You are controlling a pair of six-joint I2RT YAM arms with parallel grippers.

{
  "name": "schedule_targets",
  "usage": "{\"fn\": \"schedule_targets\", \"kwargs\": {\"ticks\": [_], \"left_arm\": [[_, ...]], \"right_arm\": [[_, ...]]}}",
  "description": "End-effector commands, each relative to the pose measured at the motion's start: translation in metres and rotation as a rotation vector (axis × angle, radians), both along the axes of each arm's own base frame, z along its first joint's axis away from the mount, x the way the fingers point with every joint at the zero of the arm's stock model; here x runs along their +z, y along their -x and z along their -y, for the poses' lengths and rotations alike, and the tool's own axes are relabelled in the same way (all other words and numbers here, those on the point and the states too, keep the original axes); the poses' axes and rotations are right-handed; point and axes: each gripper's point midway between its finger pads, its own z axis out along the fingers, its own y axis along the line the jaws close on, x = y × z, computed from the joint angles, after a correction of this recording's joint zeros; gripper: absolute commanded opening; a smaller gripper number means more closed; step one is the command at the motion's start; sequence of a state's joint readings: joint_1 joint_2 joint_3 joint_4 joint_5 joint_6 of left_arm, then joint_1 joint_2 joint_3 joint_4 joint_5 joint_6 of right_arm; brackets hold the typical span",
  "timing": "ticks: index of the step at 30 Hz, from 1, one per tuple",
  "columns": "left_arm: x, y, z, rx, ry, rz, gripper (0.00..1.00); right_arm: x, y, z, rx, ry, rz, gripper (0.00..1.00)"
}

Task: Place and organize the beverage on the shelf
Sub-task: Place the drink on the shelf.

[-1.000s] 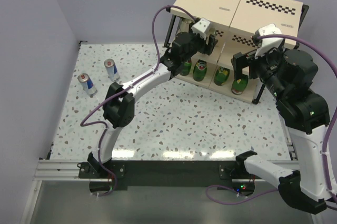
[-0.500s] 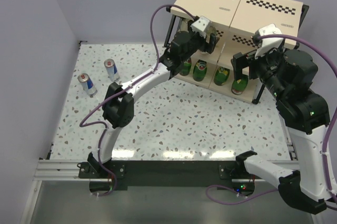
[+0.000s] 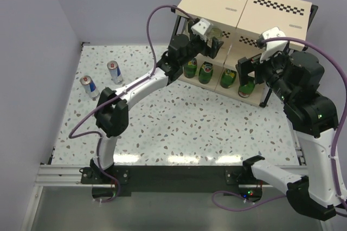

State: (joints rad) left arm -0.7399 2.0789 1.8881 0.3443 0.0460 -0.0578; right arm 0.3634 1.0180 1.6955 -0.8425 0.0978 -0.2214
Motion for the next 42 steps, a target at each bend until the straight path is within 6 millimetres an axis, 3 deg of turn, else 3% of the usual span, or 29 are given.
{"fn": "schedule_targets", "kwargs": {"ticks": [1, 2, 3, 10, 11, 13, 14, 16, 17, 18, 20, 22, 23, 24, 25, 26, 27, 29, 31, 32, 33, 39, 40, 42], "left_arm": [[0.082, 0.033, -0.025, -0.033, 0.108, 0.165, 0.89], [0.091, 0.041, -0.03, -0.038, 0.116, 0.181, 0.9], [0.081, 0.043, -0.031, -0.042, 0.1, 0.169, 0.9], [0.08, 0.06, -0.047, -0.036, 0.074, 0.169, 0.91], [0.087, 0.064, -0.053, -0.032, 0.081, 0.179, 0.91], [0.08, 0.07, -0.057, -0.033, 0.067, 0.168, 0.9], [0.09, 0.079, -0.065, -0.036, 0.077, 0.181, 0.9], [0.072, 0.084, -0.075, -0.018, 0.024, 0.175, 0.91], [0.084, 0.094, -0.087, -0.007, 0.035, 0.193, 0.91], [0.063, 0.097, -0.094, 0.004, -0.002, 0.168, 0.91], [0.049, 0.111, -0.118, 0.054, -0.028, 0.152, 0.91], [0.039, 0.117, -0.14, 0.116, -0.056, 0.14, 0.94], [0.047, 0.123, -0.16, 0.179, -0.044, 0.147, 0.94], [0.027, 0.125, -0.17, 0.21, -0.088, 0.125, 0.95], [0.029, 0.13, -0.191, 0.275, -0.09, 0.118, 0.95], [0.023, 0.133, -0.2, 0.303, -0.103, 0.109, 0.95], [0.002, 0.135, -0.209, 0.329, -0.139, 0.08, 0.96], [-0.021, 0.144, -0.228, 0.376, -0.176, 0.043, 0.96], [-0.035, 0.15, -0.24, 0.404, -0.197, 0.014, 0.96], [-0.052, 0.153, -0.245, 0.412, -0.226, -0.01, 0.96], [-0.059, 0.155, -0.248, 0.42, -0.232, -0.026, 0.96], [-0.082, 0.181, -0.277, 0.445, -0.269, -0.1, 0.96], [-0.076, 0.187, -0.289, 0.479, -0.243, -0.095, 0.97], [-0.09, 0.192, -0.305, 0.537, -0.225, -0.118, 1.0]], "right_arm": [[-0.002, 0.01, -0.007, 0.066, 0.014, -0.007, 0.99], [-0.002, 0.011, -0.009, 0.084, 0.021, -0.009, 0.99], [-0.004, 0.013, -0.01, 0.098, 0.029, -0.013, 0.99], [-0.011, 0.018, -0.021, 0.182, 0.055, -0.04, 0.99], [-0.013, 0.021, -0.027, 0.218, 0.058, -0.045, 0.99], [-0.018, 0.027, -0.034, 0.284, 0.087, -0.064, 0.99], [-0.02, 0.033, -0.043, 0.355, 0.091, -0.069, 0.99], [-0.028, 0.043, -0.051, 0.443, 0.13, -0.087, 0.99], [-0.031, 0.045, -0.055, 0.48, 0.138, -0.096, 0.99], [-0.034, 0.052, -0.066, 0.569, 0.151, -0.093, 0.99], [-0.043, 0.058, -0.074, 0.643, 0.157, -0.124, 0.99], [-0.055, 0.07, -0.087, 0.768, 0.16, -0.152, 0.99], [-0.061, 0.071, -0.093, 0.811, 0.155, -0.174, 0.99], [-0.069, 0.076, -0.102, 0.882, 0.134, -0.197, 0.99], [-0.074, 0.077, -0.106, 0.908, 0.125, -0.213, 0.99], [-0.078, 0.076, -0.109, 0.928, 0.117, -0.226, 0.99], [-0.089, 0.073, -0.116, 0.952, 0.103, -0.267, 0.99], [-0.097, 0.066, -0.122, 0.958, 0.116, -0.283, 0.99], [-0.112, 0.055, -0.134, 0.945, 0.176, -0.315, 0.99], [-0.117, 0.052, -0.14, 0.943, 0.208, -0.319, 0.99], [-0.123, 0.059, -0.154, 0.98, 0.243, -0.325, 0.99], [-0.144, 0.02, -0.192, 0.948, 0.299, -0.388, 0.99], [-0.139, 0.014, -0.198, 0.946, 0.298, -0.374, 0.99], [-0.151, 0.002, -0.211, 0.948, 0.305, -0.415, 0.99]]}}
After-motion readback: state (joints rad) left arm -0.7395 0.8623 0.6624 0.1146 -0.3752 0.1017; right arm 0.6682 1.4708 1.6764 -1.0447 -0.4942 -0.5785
